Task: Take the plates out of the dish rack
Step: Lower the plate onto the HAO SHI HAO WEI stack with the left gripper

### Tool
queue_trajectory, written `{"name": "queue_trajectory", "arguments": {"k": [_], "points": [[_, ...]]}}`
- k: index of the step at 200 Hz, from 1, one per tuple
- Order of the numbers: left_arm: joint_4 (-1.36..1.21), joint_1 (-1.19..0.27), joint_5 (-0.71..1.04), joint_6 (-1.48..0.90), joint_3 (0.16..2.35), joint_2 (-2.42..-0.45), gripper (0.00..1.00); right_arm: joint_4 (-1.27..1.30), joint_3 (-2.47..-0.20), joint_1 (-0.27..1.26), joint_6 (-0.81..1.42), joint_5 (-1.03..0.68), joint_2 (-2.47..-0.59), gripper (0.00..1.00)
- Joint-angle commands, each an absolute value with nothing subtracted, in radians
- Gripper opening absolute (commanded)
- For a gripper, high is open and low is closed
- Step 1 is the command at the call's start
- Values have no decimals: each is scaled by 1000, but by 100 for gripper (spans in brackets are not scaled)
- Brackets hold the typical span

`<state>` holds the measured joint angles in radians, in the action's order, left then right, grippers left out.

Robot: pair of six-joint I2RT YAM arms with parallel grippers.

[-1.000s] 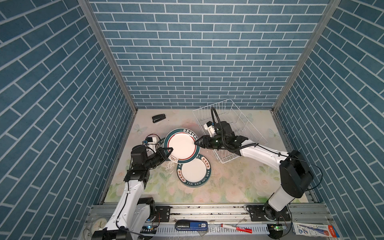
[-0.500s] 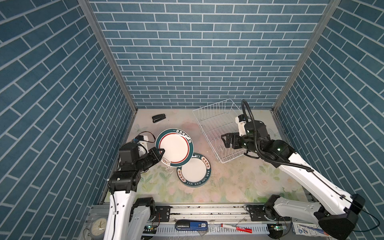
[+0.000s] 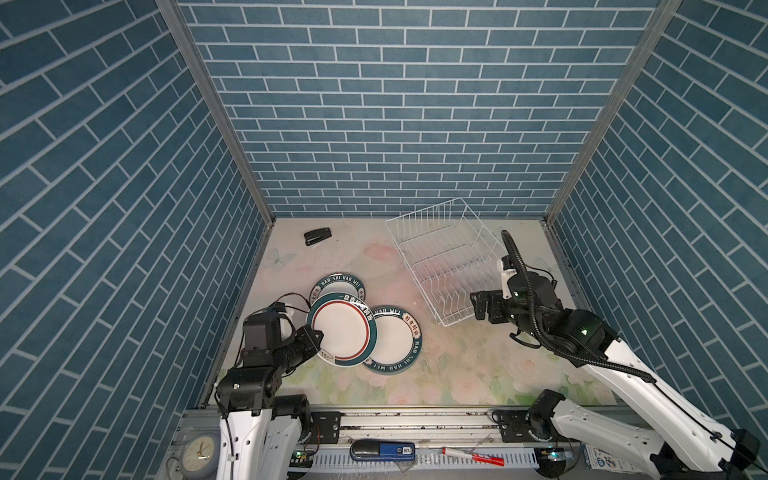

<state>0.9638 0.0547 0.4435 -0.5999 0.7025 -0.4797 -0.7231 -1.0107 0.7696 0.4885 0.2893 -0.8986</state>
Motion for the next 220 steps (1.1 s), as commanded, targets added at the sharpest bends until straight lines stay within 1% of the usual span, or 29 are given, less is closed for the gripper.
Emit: {"name": "queue_trajectory", "arguments": {"k": [1, 17, 63, 113, 144, 180, 211, 220], "points": [[960, 61, 439, -614, 701, -462, 0, -692, -960, 769, 454, 274, -895, 99], [956, 60, 447, -624, 702, -462, 0, -677, -944, 769, 451, 262, -893, 99], [873, 58, 523, -677, 586, -463, 0, -649, -908, 769, 441, 234, -887, 99], [808, 48, 553, -693, 536, -493, 0, -631, -893, 768, 445, 203, -888, 99], [754, 14, 543, -708, 503, -522, 0, -621, -884, 769, 446, 184, -887, 99], [684, -75, 494, -742, 489, -570, 0, -621, -885, 769, 446, 177, -893, 99], [599, -217, 392, -791, 494, -632, 0, -612, -876, 769, 452, 171, -893, 99], [573, -257, 373, -803, 492, -677, 0, -609, -873, 769, 453, 168, -892, 99]]}}
